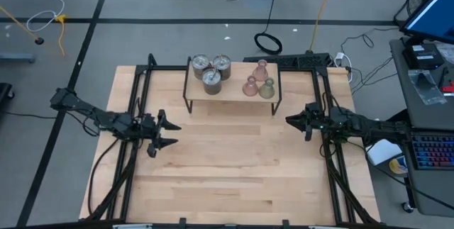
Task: Pick & Place candle stick holders
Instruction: Return to Home Position
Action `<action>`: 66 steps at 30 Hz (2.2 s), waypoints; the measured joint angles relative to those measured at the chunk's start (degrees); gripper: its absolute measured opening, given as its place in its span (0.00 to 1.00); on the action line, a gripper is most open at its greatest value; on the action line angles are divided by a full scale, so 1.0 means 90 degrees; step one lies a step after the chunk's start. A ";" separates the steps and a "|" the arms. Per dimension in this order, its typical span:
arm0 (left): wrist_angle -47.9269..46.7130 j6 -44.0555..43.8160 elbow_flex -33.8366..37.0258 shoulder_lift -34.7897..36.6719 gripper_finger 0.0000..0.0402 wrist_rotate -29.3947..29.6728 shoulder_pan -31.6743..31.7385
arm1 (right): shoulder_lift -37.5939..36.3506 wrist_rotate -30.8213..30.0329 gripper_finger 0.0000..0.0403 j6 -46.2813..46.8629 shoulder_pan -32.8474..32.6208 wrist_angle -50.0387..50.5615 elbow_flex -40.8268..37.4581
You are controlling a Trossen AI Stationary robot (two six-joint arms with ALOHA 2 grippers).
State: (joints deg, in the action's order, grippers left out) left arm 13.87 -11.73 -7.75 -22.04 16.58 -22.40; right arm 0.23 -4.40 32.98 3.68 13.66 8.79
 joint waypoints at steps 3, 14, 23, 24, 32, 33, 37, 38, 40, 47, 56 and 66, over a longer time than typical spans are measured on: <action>0.1164 0.0002 0.0702 0.0000 0.61 0.0000 -0.0002 | -0.0003 -0.0002 0.15 0.0068 0.0000 -0.0009 -0.0048; 0.0739 0.0113 0.0748 0.0000 0.61 -0.0469 0.0396 | -0.0007 -0.0005 0.15 -0.0141 -0.0001 -0.0169 -0.0063; 0.0587 0.0176 0.0745 0.0001 0.61 -0.1567 0.1346 | -0.0007 -0.0002 0.15 -0.0094 -0.0002 -0.0266 -0.0073; 0.0582 0.0176 0.0745 0.0000 0.61 -0.1687 0.1469 | -0.0007 -0.0002 0.15 -0.0094 0.0000 -0.0266 -0.0073; 0.0629 -0.0011 0.0743 0.0128 0.61 -0.2122 0.2011 | -0.0007 -0.0005 0.15 -0.0118 -0.0001 -0.0263 -0.0077; 0.0622 -0.0044 0.0742 0.0128 0.61 -0.2098 0.1984 | -0.0007 -0.0006 0.15 -0.0120 -0.0001 -0.0261 -0.0080; 0.0452 0.0001 0.0740 0.0124 0.61 -0.1803 0.1818 | -0.0007 -0.0041 0.15 -0.0230 0.0000 -0.0261 -0.0080; 0.0430 0.0035 0.0740 0.0124 0.61 -0.1761 0.1785 | -0.0007 -0.0046 0.15 -0.0247 0.0000 -0.0261 -0.0080; 0.0460 0.0144 0.0740 0.0126 0.61 -0.1689 0.1718 | -0.0007 -0.0050 0.15 -0.0247 -0.0001 -0.0262 -0.0080; 0.0825 0.0318 0.0731 0.0173 0.61 -0.1467 0.1681 | -0.0007 -0.0058 0.15 -0.0239 -0.0001 -0.0392 -0.0087; -0.0558 0.0119 0.0359 0.0819 0.61 -0.1291 0.1681 | -0.0005 -0.0022 0.15 -0.0237 -0.0002 -0.0528 -0.0094; -0.2749 0.0860 -0.0622 0.1771 0.61 -0.1101 0.1681 | -0.0005 -0.0011 0.15 -0.0395 -0.0002 -0.0536 -0.0094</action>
State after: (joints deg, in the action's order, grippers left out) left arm -10.87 -3.99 -13.34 -6.10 6.67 -7.27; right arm 0.19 -4.51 29.43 3.66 8.84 7.94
